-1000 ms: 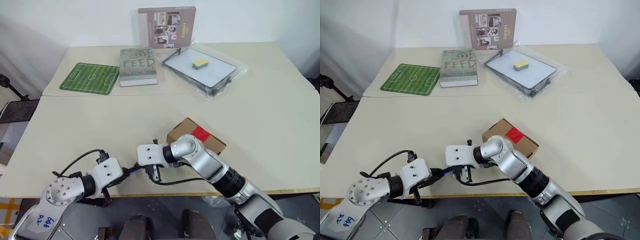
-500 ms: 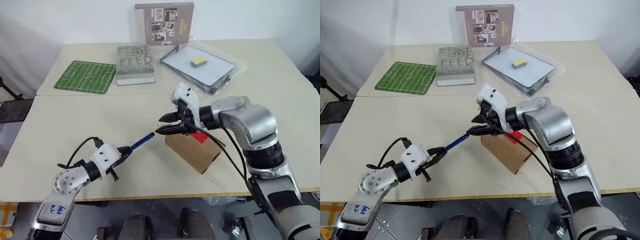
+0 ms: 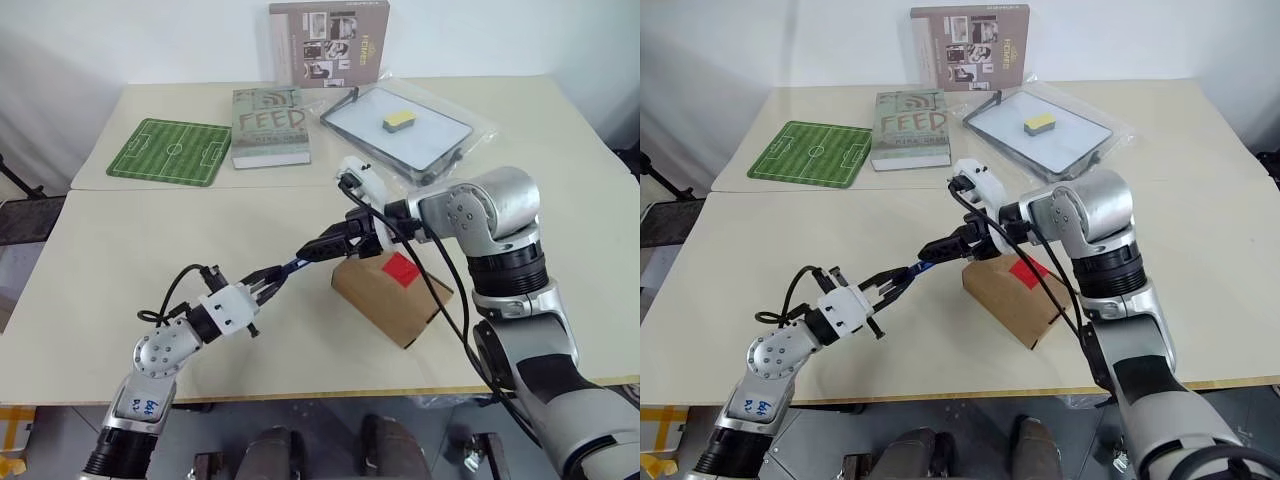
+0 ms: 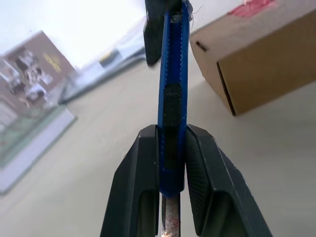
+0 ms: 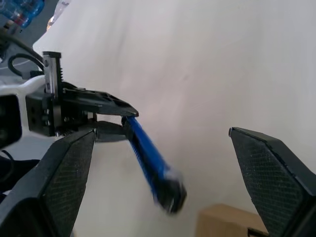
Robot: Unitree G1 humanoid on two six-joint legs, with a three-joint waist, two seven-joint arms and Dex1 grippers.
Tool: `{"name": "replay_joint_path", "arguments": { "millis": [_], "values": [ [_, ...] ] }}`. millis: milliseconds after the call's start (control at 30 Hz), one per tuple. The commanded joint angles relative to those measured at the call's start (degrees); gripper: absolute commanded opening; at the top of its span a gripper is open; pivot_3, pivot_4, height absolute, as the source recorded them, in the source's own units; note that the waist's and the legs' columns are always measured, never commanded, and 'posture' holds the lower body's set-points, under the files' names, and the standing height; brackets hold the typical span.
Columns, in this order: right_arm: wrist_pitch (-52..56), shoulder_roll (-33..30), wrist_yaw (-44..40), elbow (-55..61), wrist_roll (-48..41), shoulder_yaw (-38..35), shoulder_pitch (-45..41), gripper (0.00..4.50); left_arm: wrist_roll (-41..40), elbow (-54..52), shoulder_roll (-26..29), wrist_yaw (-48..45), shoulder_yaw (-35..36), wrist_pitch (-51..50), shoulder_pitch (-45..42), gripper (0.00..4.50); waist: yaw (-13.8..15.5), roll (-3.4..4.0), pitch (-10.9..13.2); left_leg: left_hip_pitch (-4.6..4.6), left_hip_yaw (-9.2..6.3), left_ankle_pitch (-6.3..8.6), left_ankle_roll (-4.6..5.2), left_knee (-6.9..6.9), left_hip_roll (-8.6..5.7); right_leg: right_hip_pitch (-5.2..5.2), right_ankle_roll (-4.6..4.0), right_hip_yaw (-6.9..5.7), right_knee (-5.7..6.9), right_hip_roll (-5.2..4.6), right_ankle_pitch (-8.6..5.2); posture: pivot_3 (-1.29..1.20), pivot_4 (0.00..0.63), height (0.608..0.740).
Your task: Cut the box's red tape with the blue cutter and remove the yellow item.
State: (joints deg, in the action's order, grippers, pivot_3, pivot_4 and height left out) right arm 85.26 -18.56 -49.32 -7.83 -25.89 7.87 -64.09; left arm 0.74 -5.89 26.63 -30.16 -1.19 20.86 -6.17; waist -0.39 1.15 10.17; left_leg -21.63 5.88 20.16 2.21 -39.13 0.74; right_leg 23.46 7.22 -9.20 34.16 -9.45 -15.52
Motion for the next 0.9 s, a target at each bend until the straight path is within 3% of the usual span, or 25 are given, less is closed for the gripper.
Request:
{"name": "replay_joint_path", "arguments": {
  "millis": [33, 133, 233, 600, 667, 900],
  "values": [
    [0.91, -0.17, 0.15, -1.93, -1.72, 0.70, -2.68, 4.49, 1.37, 0.16, -0.36, 1.75, 0.27, 2.66, -1.36, 0.44, -0.11, 0.00, 0.00, 0.00, 0.00, 0.00, 0.00, 0.00, 0.00, 0.00, 0.00, 0.00, 0.01, 0.00, 0.00, 0.00, 0.150, 0.740],
    [0.37, -0.11, 0.66, -3.98, -1.63, 1.21, -3.56, 4.49, 2.14, 0.84, -0.33, 2.52, 0.51, 2.71, -1.91, 0.44, -0.22, 0.00, 0.00, 0.00, 0.00, 0.00, 0.00, 0.00, 0.01, 0.00, 0.00, -0.01, 0.01, 0.02, 0.00, 0.00, 0.150, 0.740],
    [-0.16, 0.09, 1.07, -5.19, -1.84, 0.87, -4.05, 3.90, 2.19, 1.22, -0.20, 2.59, 0.41, 3.31, -1.90, 0.44, -0.44, 0.00, 0.00, 0.00, 0.00, 0.00, 0.00, 0.00, 0.01, 0.00, 0.00, -0.01, 0.01, 0.02, 0.00, 0.00, 0.150, 0.740],
    [-1.10, -1.13, 1.67, -4.14, -3.65, 2.05, -3.84, 0.27, 2.02, 1.67, -0.26, 2.83, 0.61, 3.24, -1.91, 0.44, -1.22, -0.01, 0.00, 0.00, -0.01, 0.00, 0.00, 0.00, 0.03, 0.00, 0.01, -0.02, 0.01, 0.05, 0.00, 0.00, 0.150, 0.740],
    [-1.35, -1.58, 1.42, -3.11, -4.54, 1.91, -3.63, 0.16, 0.68, 1.48, -0.30, 2.15, 0.73, 0.32, -1.95, 0.44, -1.22, -0.01, 0.01, 0.00, -0.01, 0.00, 0.00, 0.00, 0.04, 0.00, 0.01, -0.02, 0.01, 0.05, 0.00, 0.00, 0.150, 0.740],
    [-4.52, -1.96, 3.06, -0.22, -5.31, -0.87, -2.73, 0.16, -5.59, -3.58, -0.29, 1.49, 4.15, -18.80, -2.60, 2.62, -1.21, -0.08, 0.05, -0.01, -0.02, 0.00, 0.00, -0.01, 0.03, 0.00, 0.03, 0.01, 0.01, 0.05, 0.01, 0.00, 0.150, 0.740]
  ]
}}
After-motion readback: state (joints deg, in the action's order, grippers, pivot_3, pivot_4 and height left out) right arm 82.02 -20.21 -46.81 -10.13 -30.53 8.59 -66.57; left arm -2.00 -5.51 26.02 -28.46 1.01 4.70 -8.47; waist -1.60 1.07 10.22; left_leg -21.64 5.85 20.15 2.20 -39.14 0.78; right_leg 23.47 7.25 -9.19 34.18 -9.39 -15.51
